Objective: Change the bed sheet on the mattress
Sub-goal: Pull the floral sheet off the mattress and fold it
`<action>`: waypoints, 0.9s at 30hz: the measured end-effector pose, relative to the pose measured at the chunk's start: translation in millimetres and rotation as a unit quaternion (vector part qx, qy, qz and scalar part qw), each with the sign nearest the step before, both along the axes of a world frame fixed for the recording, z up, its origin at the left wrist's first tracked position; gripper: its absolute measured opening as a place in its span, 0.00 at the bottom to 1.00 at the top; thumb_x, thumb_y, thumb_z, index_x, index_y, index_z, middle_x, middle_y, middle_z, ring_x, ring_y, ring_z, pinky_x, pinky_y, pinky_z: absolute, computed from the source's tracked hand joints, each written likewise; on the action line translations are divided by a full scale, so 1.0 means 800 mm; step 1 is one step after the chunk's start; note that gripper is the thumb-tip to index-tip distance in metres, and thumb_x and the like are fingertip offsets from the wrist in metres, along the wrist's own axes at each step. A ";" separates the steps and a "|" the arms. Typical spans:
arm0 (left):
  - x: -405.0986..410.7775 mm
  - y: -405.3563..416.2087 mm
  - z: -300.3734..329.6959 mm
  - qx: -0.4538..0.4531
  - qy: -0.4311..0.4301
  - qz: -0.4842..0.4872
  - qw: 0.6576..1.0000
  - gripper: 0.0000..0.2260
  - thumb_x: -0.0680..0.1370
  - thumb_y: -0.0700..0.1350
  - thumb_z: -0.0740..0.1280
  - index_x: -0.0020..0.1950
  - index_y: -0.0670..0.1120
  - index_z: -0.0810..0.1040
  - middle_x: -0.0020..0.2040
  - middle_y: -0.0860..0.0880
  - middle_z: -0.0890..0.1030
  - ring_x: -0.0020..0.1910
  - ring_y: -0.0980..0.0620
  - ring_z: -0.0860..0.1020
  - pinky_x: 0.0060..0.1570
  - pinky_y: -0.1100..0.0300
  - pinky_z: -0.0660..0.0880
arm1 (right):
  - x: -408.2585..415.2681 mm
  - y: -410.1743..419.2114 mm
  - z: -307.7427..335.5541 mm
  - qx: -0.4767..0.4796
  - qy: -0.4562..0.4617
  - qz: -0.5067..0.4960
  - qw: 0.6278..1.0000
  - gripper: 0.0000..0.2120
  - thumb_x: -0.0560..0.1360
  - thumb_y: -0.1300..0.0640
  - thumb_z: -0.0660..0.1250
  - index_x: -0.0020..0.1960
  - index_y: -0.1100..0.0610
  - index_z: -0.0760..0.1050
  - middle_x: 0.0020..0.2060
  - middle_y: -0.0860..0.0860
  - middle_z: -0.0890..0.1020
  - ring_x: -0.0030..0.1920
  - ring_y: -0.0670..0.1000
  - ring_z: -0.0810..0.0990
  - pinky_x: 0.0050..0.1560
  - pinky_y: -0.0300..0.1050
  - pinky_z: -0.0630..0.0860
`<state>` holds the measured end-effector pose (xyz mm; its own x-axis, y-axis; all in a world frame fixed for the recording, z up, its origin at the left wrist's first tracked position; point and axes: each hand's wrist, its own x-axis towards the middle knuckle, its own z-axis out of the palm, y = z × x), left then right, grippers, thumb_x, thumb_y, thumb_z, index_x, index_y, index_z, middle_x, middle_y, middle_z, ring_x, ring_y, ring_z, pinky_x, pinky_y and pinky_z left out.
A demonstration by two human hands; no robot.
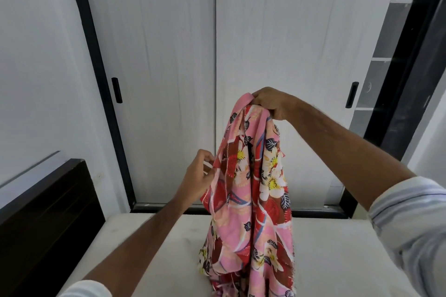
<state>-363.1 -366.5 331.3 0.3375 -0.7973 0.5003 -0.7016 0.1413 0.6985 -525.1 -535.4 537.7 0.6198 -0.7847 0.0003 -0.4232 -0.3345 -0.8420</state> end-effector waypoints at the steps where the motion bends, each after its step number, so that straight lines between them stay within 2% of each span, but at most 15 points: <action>1: -0.003 0.000 -0.003 -0.002 -0.026 0.002 1.000 0.08 0.81 0.42 0.68 0.54 0.49 0.70 0.50 0.56 0.76 0.44 0.58 0.80 0.41 0.68 0.77 | 0.000 0.002 0.001 0.000 -0.002 -0.001 1.000 0.11 0.81 0.66 0.60 0.59 0.66 0.79 0.57 0.65 0.82 0.48 0.60 0.81 0.61 0.60 0.78; 4: -0.012 -0.007 -0.017 -0.038 -0.123 0.014 0.992 0.02 0.81 0.41 0.68 0.51 0.44 0.75 0.49 0.55 0.76 0.44 0.64 0.77 0.44 0.76 0.72 | 0.002 0.005 0.003 0.005 -0.004 0.001 1.000 0.11 0.80 0.67 0.61 0.58 0.65 0.80 0.57 0.65 0.82 0.48 0.60 0.82 0.61 0.61 0.79; 6: -0.017 -0.011 -0.025 -0.048 -0.147 0.021 0.988 0.02 0.81 0.41 0.68 0.52 0.43 0.77 0.50 0.51 0.77 0.44 0.62 0.77 0.46 0.76 0.72 | 0.003 0.005 0.004 0.008 -0.003 0.001 1.000 0.11 0.80 0.67 0.61 0.58 0.66 0.80 0.57 0.65 0.82 0.48 0.60 0.82 0.61 0.62 0.78; 10: -0.029 -0.009 -0.025 -0.076 -0.038 0.041 0.996 0.06 0.80 0.44 0.71 0.55 0.44 0.79 0.49 0.54 0.81 0.46 0.62 0.80 0.47 0.71 0.77 | 0.001 0.002 0.005 0.007 0.000 -0.007 1.000 0.11 0.80 0.66 0.61 0.59 0.65 0.80 0.57 0.65 0.83 0.48 0.59 0.82 0.61 0.61 0.79; 13: -0.035 -0.002 -0.027 -0.101 0.018 0.027 0.994 0.09 0.79 0.43 0.72 0.56 0.48 0.76 0.46 0.60 0.81 0.47 0.65 0.81 0.45 0.73 0.77 | -0.002 -0.002 0.003 0.004 0.001 -0.017 1.000 0.11 0.81 0.65 0.61 0.60 0.65 0.79 0.57 0.64 0.83 0.47 0.59 0.82 0.60 0.60 0.79; 16: -0.039 0.001 -0.033 -0.110 0.025 0.029 0.993 0.13 0.79 0.41 0.72 0.58 0.50 0.71 0.47 0.62 0.80 0.48 0.66 0.81 0.45 0.74 0.76 | -0.003 -0.006 0.000 0.005 0.002 -0.023 1.000 0.11 0.81 0.64 0.62 0.60 0.65 0.79 0.57 0.64 0.83 0.47 0.59 0.82 0.60 0.59 0.80; 21: -0.040 -0.004 -0.043 -0.096 -0.026 0.003 0.995 0.09 0.79 0.40 0.71 0.57 0.45 0.75 0.49 0.61 0.80 0.51 0.63 0.81 0.51 0.69 0.78 | 0.002 -0.008 -0.002 0.009 0.001 -0.022 1.000 0.12 0.80 0.65 0.62 0.60 0.66 0.79 0.58 0.65 0.82 0.47 0.59 0.81 0.61 0.60 0.79; 23: -0.044 -0.008 -0.041 -0.087 -0.008 -0.010 0.996 0.09 0.79 0.41 0.71 0.57 0.47 0.74 0.50 0.59 0.81 0.51 0.60 0.82 0.52 0.66 0.79 | 0.005 -0.006 -0.002 0.015 -0.005 -0.020 1.000 0.12 0.80 0.66 0.61 0.60 0.67 0.79 0.59 0.66 0.81 0.47 0.58 0.80 0.61 0.59 0.79; 27: -0.054 -0.013 -0.036 -0.079 0.043 -0.002 0.996 0.14 0.78 0.47 0.72 0.58 0.50 0.70 0.50 0.59 0.80 0.49 0.62 0.81 0.49 0.70 0.77 | 0.010 -0.002 -0.001 0.018 -0.003 -0.017 1.000 0.12 0.80 0.65 0.61 0.60 0.66 0.79 0.57 0.65 0.82 0.47 0.58 0.80 0.61 0.58 0.79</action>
<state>-406.5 -376.6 302.1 0.3815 -0.7124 0.5890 -0.6388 0.2573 0.7251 -516.9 -536.6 537.0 0.5924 -0.8053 -0.0240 -0.4281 -0.2894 -0.8561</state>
